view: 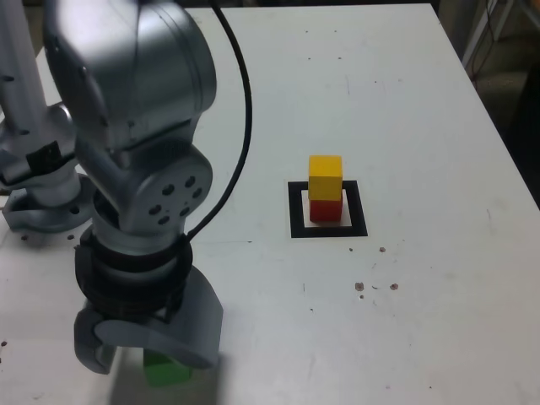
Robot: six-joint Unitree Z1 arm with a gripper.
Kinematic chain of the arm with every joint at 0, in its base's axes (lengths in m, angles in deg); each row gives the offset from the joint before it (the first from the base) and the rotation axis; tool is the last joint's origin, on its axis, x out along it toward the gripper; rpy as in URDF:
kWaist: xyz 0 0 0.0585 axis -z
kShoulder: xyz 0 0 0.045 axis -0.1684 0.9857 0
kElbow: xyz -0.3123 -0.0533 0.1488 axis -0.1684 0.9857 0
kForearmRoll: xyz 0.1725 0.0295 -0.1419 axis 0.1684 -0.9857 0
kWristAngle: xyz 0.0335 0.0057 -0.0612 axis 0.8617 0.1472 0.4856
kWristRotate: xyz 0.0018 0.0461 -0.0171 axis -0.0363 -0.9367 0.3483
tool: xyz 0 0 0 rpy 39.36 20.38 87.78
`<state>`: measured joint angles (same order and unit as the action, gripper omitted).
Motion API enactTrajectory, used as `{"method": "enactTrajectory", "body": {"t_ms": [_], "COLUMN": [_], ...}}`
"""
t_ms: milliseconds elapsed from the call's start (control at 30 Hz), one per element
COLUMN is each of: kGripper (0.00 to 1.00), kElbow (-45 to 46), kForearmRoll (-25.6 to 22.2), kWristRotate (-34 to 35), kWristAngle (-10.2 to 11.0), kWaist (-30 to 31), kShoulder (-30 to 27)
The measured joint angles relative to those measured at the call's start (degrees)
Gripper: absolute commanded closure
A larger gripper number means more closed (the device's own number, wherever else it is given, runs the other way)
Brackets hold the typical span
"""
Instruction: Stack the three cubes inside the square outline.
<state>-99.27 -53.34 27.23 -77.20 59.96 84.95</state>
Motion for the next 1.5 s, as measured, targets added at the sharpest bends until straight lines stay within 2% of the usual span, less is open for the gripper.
{"method": "enactTrajectory", "body": {"t_ms": [200,433,567,667,1233,1500], "kGripper": [0.26,0.5,0.67,0.74,0.75,0.75], "kElbow": [-0.62,-0.67,-0.87,-0.92,-0.92,-1.04], "kForearmRoll": [0.18,1.3,2.02,2.46,2.67,-1.02], "kWristRotate": [-0.01,-0.02,-0.06,-0.12,-1.77,-3.53], "kWristAngle": [-0.65,-1.07,-0.19,0.63,1.0,1.74], "kWaist": [-0.32,-0.44,-0.44,-0.44,-0.45,-0.82], "kShoulder": [0.99,1.54,1.58,1.58,1.33,-0.7]}}
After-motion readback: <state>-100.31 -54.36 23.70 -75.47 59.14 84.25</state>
